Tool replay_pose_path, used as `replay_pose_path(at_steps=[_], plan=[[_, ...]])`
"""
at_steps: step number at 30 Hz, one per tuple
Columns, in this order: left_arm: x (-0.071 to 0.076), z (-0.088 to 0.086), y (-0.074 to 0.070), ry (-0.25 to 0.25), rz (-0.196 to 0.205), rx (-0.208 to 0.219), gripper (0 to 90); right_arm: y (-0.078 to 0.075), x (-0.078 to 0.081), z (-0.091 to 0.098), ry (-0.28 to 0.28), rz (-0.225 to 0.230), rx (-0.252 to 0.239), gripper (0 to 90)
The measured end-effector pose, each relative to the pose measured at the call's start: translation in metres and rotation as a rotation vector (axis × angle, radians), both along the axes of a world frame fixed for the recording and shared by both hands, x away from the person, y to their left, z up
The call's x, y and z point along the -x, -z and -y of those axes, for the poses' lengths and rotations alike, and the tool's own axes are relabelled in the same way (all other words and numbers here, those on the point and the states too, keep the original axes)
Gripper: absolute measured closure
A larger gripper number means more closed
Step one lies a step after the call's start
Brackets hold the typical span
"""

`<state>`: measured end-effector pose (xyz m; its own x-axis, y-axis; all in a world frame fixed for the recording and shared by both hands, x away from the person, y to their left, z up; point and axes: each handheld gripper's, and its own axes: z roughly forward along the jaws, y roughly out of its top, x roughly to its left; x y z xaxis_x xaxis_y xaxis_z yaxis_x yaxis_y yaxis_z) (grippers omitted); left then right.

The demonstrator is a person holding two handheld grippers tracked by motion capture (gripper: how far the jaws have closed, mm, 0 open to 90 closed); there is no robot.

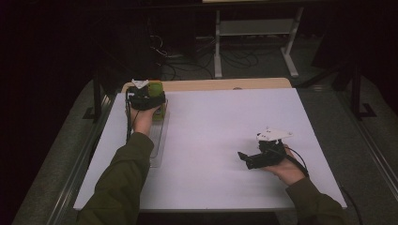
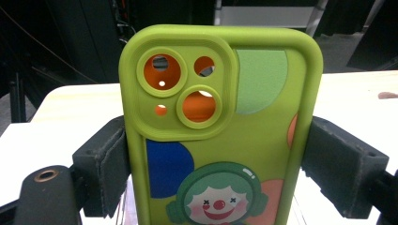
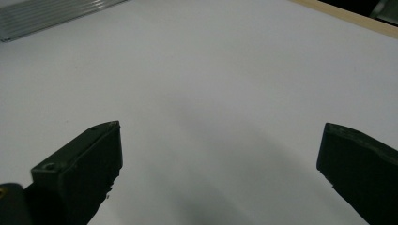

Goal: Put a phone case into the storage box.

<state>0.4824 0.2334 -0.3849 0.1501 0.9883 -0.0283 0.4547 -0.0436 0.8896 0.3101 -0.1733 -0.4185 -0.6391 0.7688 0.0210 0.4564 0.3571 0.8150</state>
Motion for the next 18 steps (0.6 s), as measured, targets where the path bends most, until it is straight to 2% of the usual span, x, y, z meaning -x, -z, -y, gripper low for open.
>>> replay_pose_path(at_steps=[4,6,14,18], plan=[[-0.0011,-0.0001,0.0022,-0.01,-0.001,0.01,14.8,0.0003,-0.0003,0.0006,-0.004,0.005,0.014,0.0],[-0.0018,0.0003,0.0036,-0.012,-0.002,0.024,14.7,0.0001,0.0001,-0.0001,0.001,-0.001,0.001,0.0],[-0.0022,-0.001,0.0055,-0.005,-0.02,0.02,13.2,-0.0002,0.0001,0.0001,-0.001,0.004,0.004,0.0],[-0.0017,-0.004,0.0045,0.009,-0.04,-0.001,4.9,-0.0002,0.0002,0.0,-0.002,0.003,0.004,0.0]])
